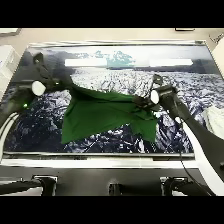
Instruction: Fold the clothes and pants, and hang the long-sleeved shirts on hangers.
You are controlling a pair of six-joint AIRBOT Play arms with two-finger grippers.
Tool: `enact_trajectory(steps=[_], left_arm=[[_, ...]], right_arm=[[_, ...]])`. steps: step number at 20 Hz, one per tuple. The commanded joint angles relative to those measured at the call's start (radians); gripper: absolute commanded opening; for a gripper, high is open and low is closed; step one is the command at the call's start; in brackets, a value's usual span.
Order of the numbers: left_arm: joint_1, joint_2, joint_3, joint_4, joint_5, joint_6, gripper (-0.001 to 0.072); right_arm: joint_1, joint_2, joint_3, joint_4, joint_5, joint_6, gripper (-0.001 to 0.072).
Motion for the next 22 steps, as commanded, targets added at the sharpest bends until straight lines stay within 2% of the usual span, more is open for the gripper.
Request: enact_trajectory(steps=[1, 2, 3, 5, 6, 8, 10, 14, 15, 16, 20, 22], left_arm=[[-0.014, -0.096, -0.002, -0.13, -0.016, -0.074, 0.0109], [-0.006, -0.089, 0.004, -0.125, -0.057, -0.069, 0.0397], [0.02, -0.08, 0.02, -0.125, -0.128, -0.026, 0.072], [0.116, -0.061, 0.072, -0.124, -0.346, 0.177, 0.072], [0.182, -0.055, 0.094, -0.125, -0.481, 0.249, 0.072], [0.303, -0.049, 0.083, -0.13, -0.699, 0.267, 0.072], [0.379, -0.044, -0.002, -0.136, -0.818, 0.311, 0.072], [0.435, 0.01, -0.299, -0.293, -0.799, 0.482, 0.0701], [0.439, 0.018, -0.362, -0.329, -0.784, 0.516, 0.0641], [0.441, 0.021, -0.411, -0.347, -0.766, 0.536, 0.0604], [0.441, 0.021, -0.504, -0.439, -0.694, 0.606, 0.0602], [0.43, 0.02, -0.526, -0.47, -0.656, 0.609, 0.0603]], right_arm=[[-0.021, -0.069, -0.008, 0.024, -0.141, 0.094, 0.0461], [-0.056, -0.061, 0.005, 0.031, -0.129, 0.076, 0.0568], [-0.114, -0.05, 0.034, 0.042, -0.085, 0.013, 0.0568], [-0.274, -0.025, 0.106, 0.105, 0.048, -0.208, 0.0591], [-0.372, -0.019, 0.135, 0.176, 0.138, -0.337, 0.06], [-0.547, -0.025, 0.137, 0.307, 0.342, -0.516, 0.06], [-0.646, -0.035, 0.082, 0.352, 0.459, -0.582, 0.0611], [-0.661, -0.035, -0.086, 0.396, 0.492, -0.675, 0.0626], [-0.65, -0.035, -0.119, 0.419, 0.477, -0.691, 0.0626], [-0.641, -0.035, -0.143, 0.442, 0.462, -0.699, 0.0626], [-0.608, -0.035, -0.161, 0.464, 0.42, -0.698, 0.0625], [-0.593, -0.035, -0.161, 0.469, 0.399, -0.698, 0.063]])
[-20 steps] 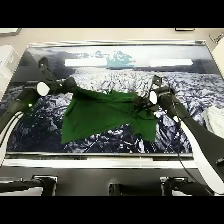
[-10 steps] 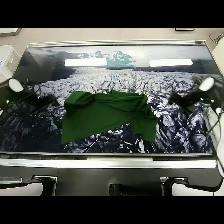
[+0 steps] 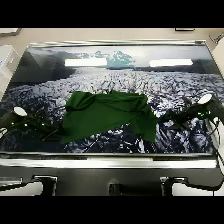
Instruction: Fold the clothes and pants, and hang the long-sleeved shirts on hangers.
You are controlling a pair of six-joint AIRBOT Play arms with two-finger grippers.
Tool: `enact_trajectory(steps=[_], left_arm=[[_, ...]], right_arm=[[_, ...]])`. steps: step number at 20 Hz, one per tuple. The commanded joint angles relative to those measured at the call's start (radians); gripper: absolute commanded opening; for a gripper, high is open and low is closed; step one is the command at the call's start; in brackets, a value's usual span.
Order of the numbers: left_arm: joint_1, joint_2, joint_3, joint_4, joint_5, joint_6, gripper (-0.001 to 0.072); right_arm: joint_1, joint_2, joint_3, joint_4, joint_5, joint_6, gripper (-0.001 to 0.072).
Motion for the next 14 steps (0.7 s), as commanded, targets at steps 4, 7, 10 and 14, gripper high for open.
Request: enact_trajectory(steps=[4, 7, 10, 14], left_arm=[[-0.052, -0.007, -0.098, -0.095, 0.122, 0.047, 0.0584], [-0.063, -0.006, -0.1, -0.112, 0.174, 0.007, 0.0026], [-0.063, 0.018, -0.1, -0.118, 0.177, 0.023, 0.0026], [-0.063, 0.069, -0.097, -0.119, 0.185, 0.023, 0.0026]], right_arm=[[0.072, -0.002, -0.016, 0.043, -0.122, -0.011, 0.0694], [0.114, -0.028, -0.016, 0.044, -0.191, -0.003, 0.0699], [0.14, -0.083, -0.016, 0.052, -0.246, -0.005, 0.0697], [0.176, -0.121, -0.016, 0.167, -0.254, -0.05, 0.0269]])
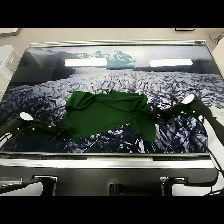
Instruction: Fold the clothes and pants, and hang the long-sleeved shirts on hangers.
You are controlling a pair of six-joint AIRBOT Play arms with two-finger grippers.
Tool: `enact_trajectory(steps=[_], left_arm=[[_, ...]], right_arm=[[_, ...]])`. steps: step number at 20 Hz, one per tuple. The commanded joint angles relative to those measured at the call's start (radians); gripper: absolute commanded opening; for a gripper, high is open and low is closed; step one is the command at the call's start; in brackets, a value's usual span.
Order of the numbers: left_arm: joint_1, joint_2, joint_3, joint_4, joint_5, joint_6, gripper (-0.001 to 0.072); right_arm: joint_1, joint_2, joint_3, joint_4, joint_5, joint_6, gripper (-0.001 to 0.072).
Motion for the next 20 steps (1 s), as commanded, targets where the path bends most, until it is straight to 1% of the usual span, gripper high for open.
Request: enact_trajectory(steps=[1, 2, 4, 6, 7, 9, 11, 12, 13, 14, 16, 18, 20], left_arm=[[-0.001, 0.048, 0.011, -0.015, 0.0, 0.0, 0.0025], [0.0, 0.074, 0.035, -0.014, 0.006, 0.0, 0.0025], [0.004, 0.147, 0.135, -0.015, 0.026, 0.005, 0.0024], [0.007, 0.246, 0.319, -0.015, 0.061, 0.047, 0.0024], [0.007, 0.296, 0.435, -0.015, 0.091, 0.053, 0.0024], [0.007, 0.391, 0.703, -0.016, 0.189, 0.051, 0.0024], [0.007, 0.471, 0.956, -0.015, 0.315, 0.032, 0.0025], [0.007, 0.509, 1.055, -0.015, 0.366, 0.016, 0.0025], [0.007, 0.544, 1.122, -0.015, 0.387, 0.006, 0.0024], [0.007, 0.583, 1.165, -0.015, 0.386, -0.014, 0.0024], [0.007, 0.656, 1.168, -0.015, 0.386, -0.063, 0.0024], [0.007, 0.695, 1.168, -0.015, 0.399, -0.072, 0.0024], [0.007, 0.703, 1.169, -0.015, 0.444, -0.072, 0.0024]], right_arm=[[0.027, -0.019, 0.005, 0.102, -0.006, -0.065, 0.0053], [0.025, -0.002, 0.015, 0.13, 0.008, -0.105, 0.0048], [0.026, 0.076, 0.087, 0.106, 0.018, -0.147, 0.0045], [0.026, 0.191, 0.227, 0.072, 0.01, -0.179, 0.0046], [0.025, 0.263, 0.331, 0.049, -0.011, -0.186, 0.0046], [0.026, 0.411, 0.548, -0.024, -0.124, -0.187, 0.0047], [0.026, 0.561, 0.721, -0.134, -0.296, -0.186, 0.0047], [0.026, 0.636, 0.776, -0.185, -0.364, -0.169, 0.0047], [0.026, 0.703, 0.8, -0.22, -0.406, -0.117, 0.0047], [0.026, 0.771, 0.805, -0.243, -0.431, -0.058, 0.0047], [0.026, 0.869, 0.806, -0.278, -0.413, 0.01, 0.0047], [0.026, 0.927, 0.806, -0.29, -0.409, 0.024, 0.0047], [0.026, 0.95, 0.807, -0.302, -0.462, 0.023, 0.0047]])
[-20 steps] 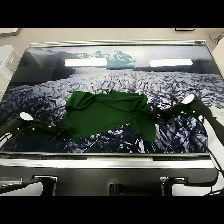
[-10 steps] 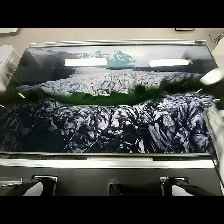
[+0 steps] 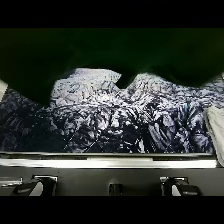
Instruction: Fold the clothes and pants, and hang the long-sleeved shirts on hangers.
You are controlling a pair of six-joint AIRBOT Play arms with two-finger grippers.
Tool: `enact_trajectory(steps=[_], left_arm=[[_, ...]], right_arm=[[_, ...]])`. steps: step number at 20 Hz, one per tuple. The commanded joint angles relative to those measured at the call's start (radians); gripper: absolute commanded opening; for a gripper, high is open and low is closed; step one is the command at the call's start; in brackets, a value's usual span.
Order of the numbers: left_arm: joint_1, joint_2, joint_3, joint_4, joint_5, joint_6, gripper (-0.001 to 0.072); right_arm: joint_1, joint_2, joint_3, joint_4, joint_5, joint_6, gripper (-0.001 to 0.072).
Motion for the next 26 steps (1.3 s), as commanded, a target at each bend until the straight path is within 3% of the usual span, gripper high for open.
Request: enact_trajectory(steps=[1, 3, 5, 9, 11, 15, 19, 22, 26], left_arm=[[0.001, 0.043, 0.033, 0.0, 0.087, -0.023, 0.0024], [0.001, 0.031, 0.032, 0.001, 0.087, -0.023, 0.0023], [0.001, 0.009, 0.009, 0.002, 0.036, -0.022, 0.0024], [0.001, -0.068, -0.147, 0.076, -0.151, -0.022, 0.0024], [0.001, -0.124, -0.314, 0.091, -0.189, -0.022, 0.0024], [-0.018, -0.314, -0.67, 0.055, -0.031, -0.023, 0.0025], [-0.065, -0.571, -0.744, -0.089, 0.173, -0.022, 0.0025], [-0.101, -0.702, -0.744, -0.186, 0.236, -0.022, 0.0026], [-0.132, -0.787, -0.745, -0.201, 0.241, -0.022, 0.0026]], right_arm=[[0.001, 0.074, 0.02, -0.058, -0.092, 0.038, 0.0047], [0.001, 0.063, 0.02, -0.074, -0.104, 0.037, 0.0047], [0.001, 0.032, 0.02, -0.085, -0.023, 0.022, 0.0047], [0.001, -0.147, -0.009, -0.156, 0.389, -0.004, 0.0047], [0.001, -0.291, -0.071, -0.158, 0.48, 0.004, 0.0047], [0.001, -0.663, -0.148, -0.084, 0.373, 0.142, 0.0047], [0.002, -0.942, -0.148, 0.136, 0.278, 0.416, 0.0047], [0.002, -1.043, -0.148, 0.294, 0.27, 0.402, 0.0048], [0.001, -1.084, -0.149, 0.301, 0.283, 0.34, 0.0049]])
